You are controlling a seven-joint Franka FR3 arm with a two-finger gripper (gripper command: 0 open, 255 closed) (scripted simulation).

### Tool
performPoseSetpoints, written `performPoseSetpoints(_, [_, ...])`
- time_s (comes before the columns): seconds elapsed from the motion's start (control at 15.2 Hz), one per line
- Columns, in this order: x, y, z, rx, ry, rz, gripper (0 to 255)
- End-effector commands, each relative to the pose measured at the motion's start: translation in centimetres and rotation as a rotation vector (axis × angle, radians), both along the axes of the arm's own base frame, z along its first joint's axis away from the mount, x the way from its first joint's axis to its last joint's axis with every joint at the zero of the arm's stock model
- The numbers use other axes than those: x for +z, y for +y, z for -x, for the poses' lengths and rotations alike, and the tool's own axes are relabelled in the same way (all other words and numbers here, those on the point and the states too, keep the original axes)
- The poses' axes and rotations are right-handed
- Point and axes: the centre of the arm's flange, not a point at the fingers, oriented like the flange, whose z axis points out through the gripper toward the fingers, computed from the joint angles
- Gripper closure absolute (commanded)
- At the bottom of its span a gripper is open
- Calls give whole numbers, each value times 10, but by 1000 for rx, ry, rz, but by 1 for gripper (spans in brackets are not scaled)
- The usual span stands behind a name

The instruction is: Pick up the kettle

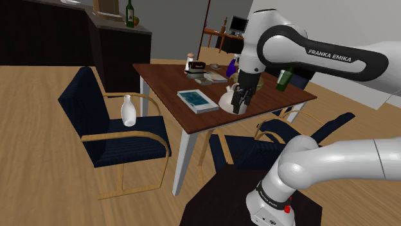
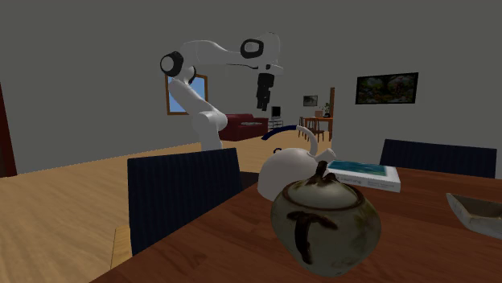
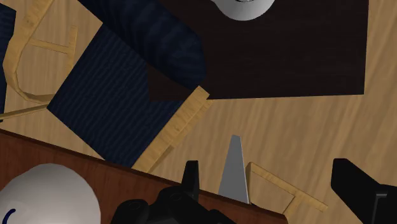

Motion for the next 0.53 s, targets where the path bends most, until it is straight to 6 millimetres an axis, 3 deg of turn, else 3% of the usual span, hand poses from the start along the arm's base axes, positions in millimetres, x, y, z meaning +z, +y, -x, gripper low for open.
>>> performPoseSetpoints(0.0, [0,0,0,0,0,0,0])
performPoseSetpoints(0.46, [-3,-79,-49,-39,1,2,0])
